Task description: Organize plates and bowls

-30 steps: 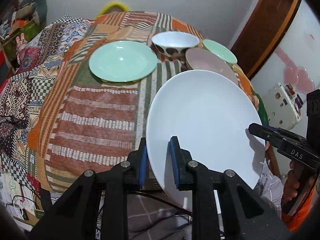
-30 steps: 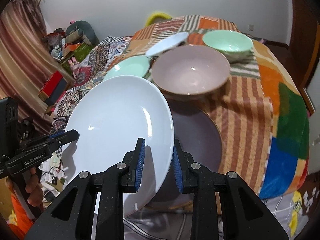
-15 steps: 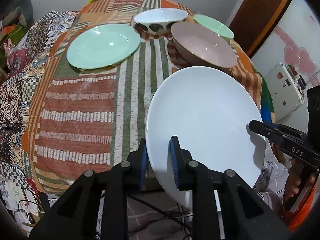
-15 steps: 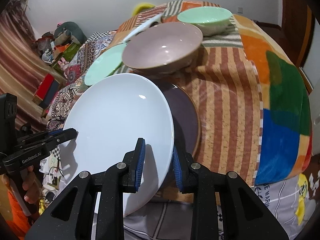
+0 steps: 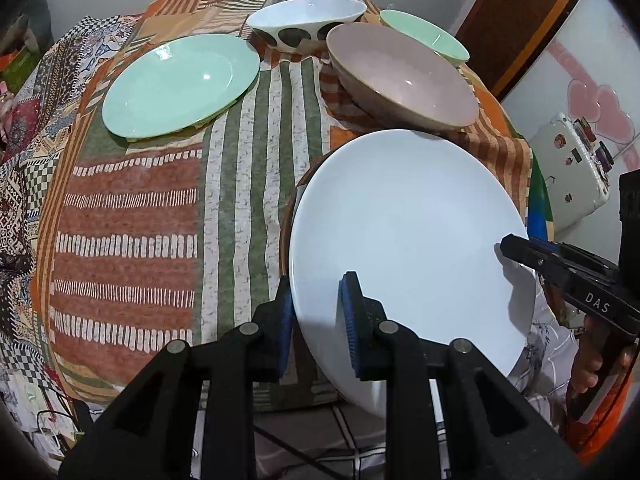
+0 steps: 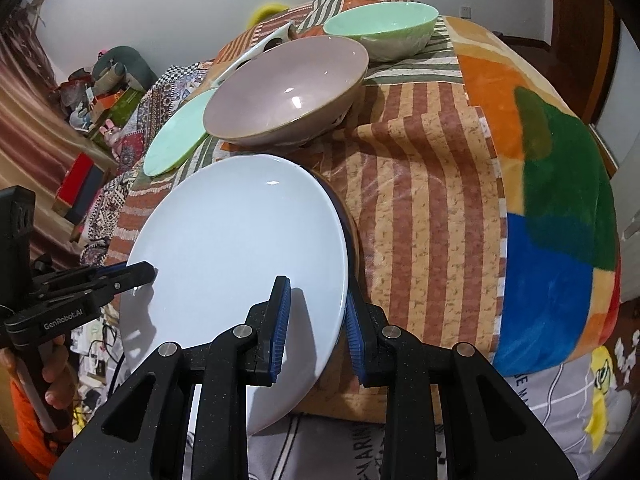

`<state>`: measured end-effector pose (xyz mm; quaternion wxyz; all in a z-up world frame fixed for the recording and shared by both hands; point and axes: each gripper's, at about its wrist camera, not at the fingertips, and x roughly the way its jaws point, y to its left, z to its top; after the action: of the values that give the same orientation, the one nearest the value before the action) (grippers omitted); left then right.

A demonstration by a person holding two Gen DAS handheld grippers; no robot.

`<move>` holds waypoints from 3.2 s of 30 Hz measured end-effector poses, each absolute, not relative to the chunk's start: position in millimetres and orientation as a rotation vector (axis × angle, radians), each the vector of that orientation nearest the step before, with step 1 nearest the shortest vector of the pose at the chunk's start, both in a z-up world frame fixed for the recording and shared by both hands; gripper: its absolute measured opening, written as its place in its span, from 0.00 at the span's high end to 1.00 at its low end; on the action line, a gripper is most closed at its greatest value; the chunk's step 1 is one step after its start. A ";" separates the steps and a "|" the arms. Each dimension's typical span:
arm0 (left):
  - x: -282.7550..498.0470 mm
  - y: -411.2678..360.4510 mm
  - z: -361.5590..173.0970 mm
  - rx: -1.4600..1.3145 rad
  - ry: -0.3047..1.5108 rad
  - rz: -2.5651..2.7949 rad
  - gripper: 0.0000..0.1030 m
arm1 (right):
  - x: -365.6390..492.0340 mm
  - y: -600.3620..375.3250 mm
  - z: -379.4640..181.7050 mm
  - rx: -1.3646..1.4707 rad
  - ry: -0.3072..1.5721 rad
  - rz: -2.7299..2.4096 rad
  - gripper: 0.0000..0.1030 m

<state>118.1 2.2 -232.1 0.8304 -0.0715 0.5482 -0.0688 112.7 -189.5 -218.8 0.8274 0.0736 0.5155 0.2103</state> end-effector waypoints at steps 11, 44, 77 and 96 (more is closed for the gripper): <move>131.3 0.7 -238.9 -0.159 1.185 -0.165 0.77 | 118.5 -183.6 -219.1 0.133 1.090 0.418 0.75; 110.3 61.2 -170.8 -0.203 0.921 -0.032 0.51 | 123.3 -160.0 -157.1 0.061 0.902 0.465 0.58; 228.7 231.4 -227.5 -0.336 0.962 0.144 0.50 | 231.6 21.7 -184.2 -0.087 0.999 0.560 0.55; 282.5 242.9 -271.0 -0.342 1.001 0.072 0.67 | 267.7 45.1 -211.6 -0.160 1.067 0.472 0.41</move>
<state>282.5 242.9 -271.0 0.8628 -0.1631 0.4772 0.0342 267.7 45.1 -211.6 0.8315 -0.0755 0.5033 0.2226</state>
